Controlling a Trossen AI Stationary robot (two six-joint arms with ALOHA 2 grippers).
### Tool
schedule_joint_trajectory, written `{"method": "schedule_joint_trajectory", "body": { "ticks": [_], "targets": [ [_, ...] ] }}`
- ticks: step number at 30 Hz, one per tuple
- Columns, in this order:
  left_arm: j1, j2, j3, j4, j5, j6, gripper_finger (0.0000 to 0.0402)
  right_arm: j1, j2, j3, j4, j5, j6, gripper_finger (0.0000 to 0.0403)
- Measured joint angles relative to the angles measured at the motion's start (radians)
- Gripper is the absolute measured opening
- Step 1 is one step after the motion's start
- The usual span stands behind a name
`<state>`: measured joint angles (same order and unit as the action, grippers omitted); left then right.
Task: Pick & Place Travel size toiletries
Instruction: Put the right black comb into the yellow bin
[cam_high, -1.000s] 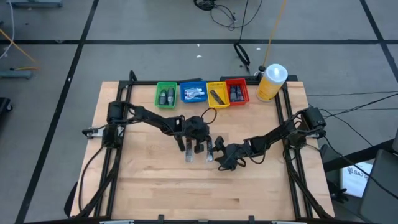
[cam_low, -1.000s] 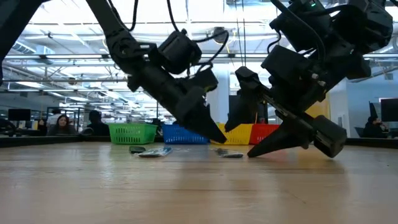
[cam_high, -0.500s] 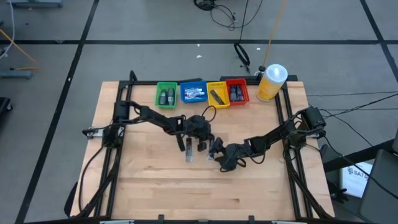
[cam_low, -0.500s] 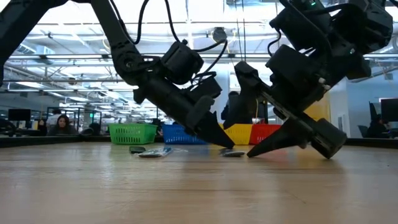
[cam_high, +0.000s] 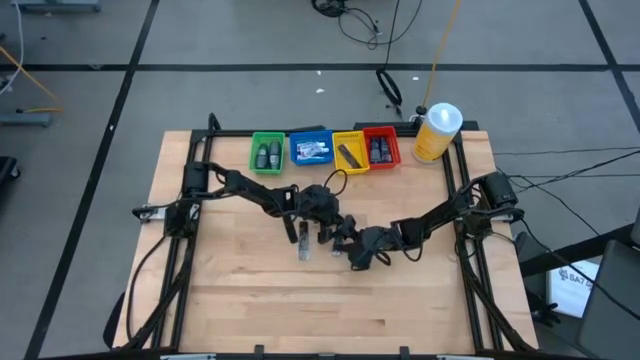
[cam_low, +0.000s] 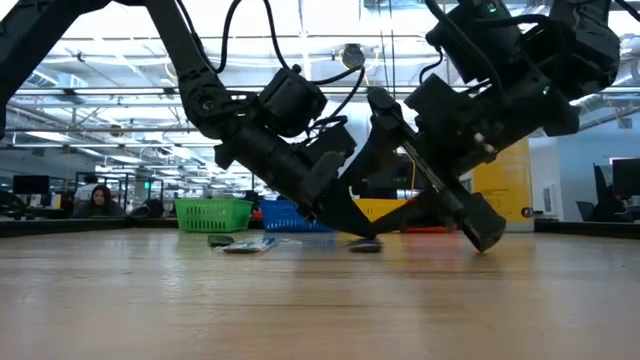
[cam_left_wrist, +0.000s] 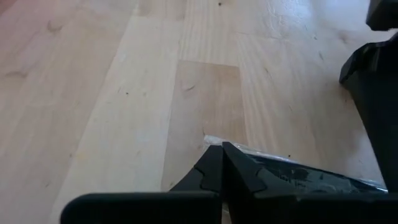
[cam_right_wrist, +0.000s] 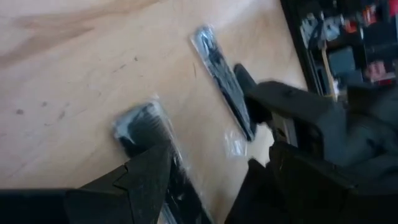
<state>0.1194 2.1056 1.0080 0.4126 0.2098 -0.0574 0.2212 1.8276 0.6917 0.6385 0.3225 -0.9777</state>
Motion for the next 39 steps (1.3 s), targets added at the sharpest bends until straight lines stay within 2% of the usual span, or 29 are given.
{"method": "schedule_joint_trajectory", "body": {
  "ticks": [4,8,12,16,20,23,30,39],
  "targets": [
    [-0.001,-0.014,-0.003,0.007,0.009,0.000,0.0011,0.029,-0.046,-0.006,-0.041,0.095,0.119,0.0263],
    [-0.019,-0.078,-0.009,-0.023,0.033,0.007,0.0002,0.049,-0.147,-0.006,-0.185,0.085,0.322,0.0251],
    [-0.051,-0.172,-0.005,-0.059,0.032,0.035,0.0010,0.024,-0.233,-0.005,-0.352,-0.028,0.622,0.0237],
    [-0.106,-0.228,-0.004,-0.139,0.026,0.079,0.0003,-0.063,-0.286,-0.004,-0.392,-0.183,0.917,0.0230],
    [-0.161,-0.228,-0.003,-0.229,0.094,0.108,0.0005,-0.176,-0.287,-0.004,-0.393,-0.372,1.127,0.0233],
    [-0.192,-0.193,-0.004,-0.281,0.096,0.116,0.0002,-0.246,-0.268,-0.003,-0.376,-0.497,1.204,0.0247],
    [-0.202,-0.117,-0.002,-0.229,0.037,0.110,0.0002,-0.352,-0.154,-0.002,-0.297,-0.682,1.338,0.0281],
    [-0.134,-0.078,-0.001,-0.173,0.022,0.128,0.0008,-0.426,-0.011,0.056,-0.235,-0.789,1.385,0.0289]
  ]
}}
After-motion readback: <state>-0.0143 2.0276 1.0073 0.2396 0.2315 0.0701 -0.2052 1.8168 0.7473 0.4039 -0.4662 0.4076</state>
